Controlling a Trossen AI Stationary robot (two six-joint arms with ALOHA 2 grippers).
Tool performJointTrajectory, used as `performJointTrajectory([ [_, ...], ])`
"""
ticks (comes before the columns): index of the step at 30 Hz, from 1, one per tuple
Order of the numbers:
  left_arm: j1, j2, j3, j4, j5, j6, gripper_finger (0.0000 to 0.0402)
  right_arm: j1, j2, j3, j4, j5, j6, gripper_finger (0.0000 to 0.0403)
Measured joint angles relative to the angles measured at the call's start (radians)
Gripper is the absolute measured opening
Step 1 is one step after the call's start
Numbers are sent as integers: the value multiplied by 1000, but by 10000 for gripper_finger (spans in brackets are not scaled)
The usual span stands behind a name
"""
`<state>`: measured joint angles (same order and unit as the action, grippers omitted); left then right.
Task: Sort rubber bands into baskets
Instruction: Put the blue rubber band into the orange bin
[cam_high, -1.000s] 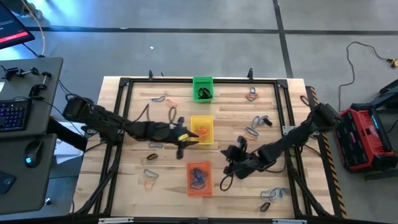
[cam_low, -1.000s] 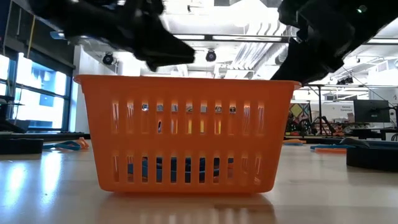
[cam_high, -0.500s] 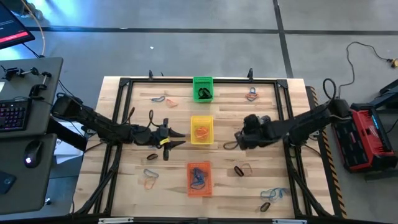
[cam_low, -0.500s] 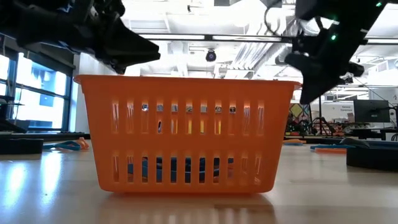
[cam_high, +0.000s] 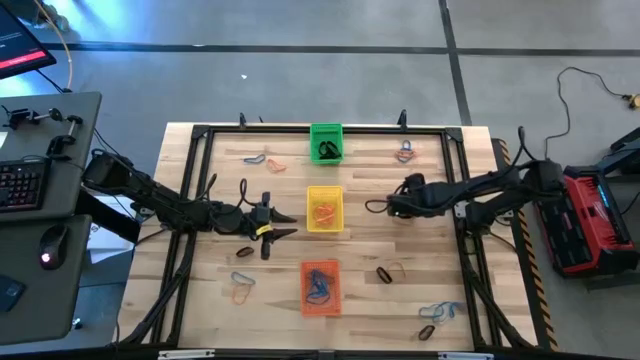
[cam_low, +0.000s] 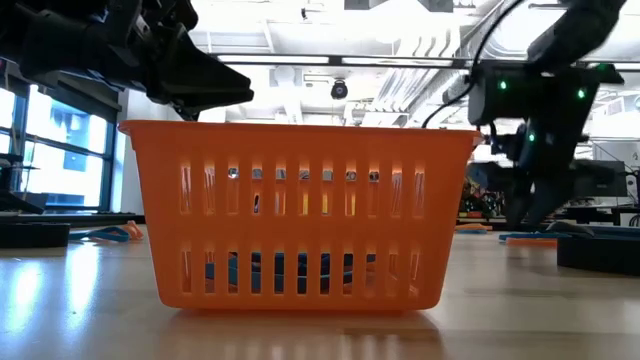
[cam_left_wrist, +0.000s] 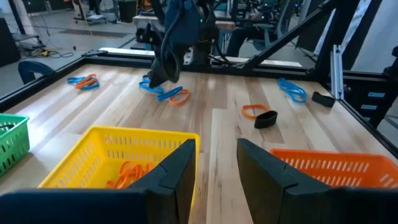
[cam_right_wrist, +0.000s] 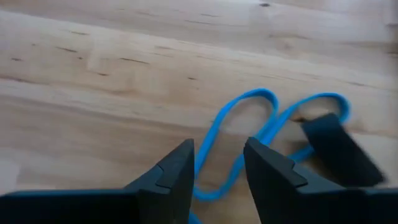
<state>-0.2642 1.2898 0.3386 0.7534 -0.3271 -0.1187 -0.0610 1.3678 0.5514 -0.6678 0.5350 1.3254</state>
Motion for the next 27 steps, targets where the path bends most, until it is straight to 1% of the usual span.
performJointTrajectory([
  [4, 0, 0, 0, 0, 0, -1, 111, -19, 0, -74, 146, 10, -41, 125],
  [7, 0, 0, 0, 0, 0, -1, 111, -25, -2, -106, 204, 20, -49, 111],
  [10, 0, 0, 0, 0, 0, -1, 111, -27, -3, -114, 214, 24, -61, 81],
  [13, 0, 0, 0, 0, 0, -1, 111, -28, -1, -108, 230, 21, -130, 34],
  [15, 0, 0, 0, 0, 0, -1, 111, -28, 0, -92, 222, 18, -179, 9],
  [20, 0, 0, 0, 0, 0, -1, 111, 3, 1, -14, 214, 13, -262, 9],
  [24, 0, 0, 0, -1, 0, -1, 111, 81, 1, 77, 213, 13, -335, 3],
  [27, 0, 0, 0, -1, -1, -1, 111, 169, 1, 155, 219, 11, -391, 2],
])
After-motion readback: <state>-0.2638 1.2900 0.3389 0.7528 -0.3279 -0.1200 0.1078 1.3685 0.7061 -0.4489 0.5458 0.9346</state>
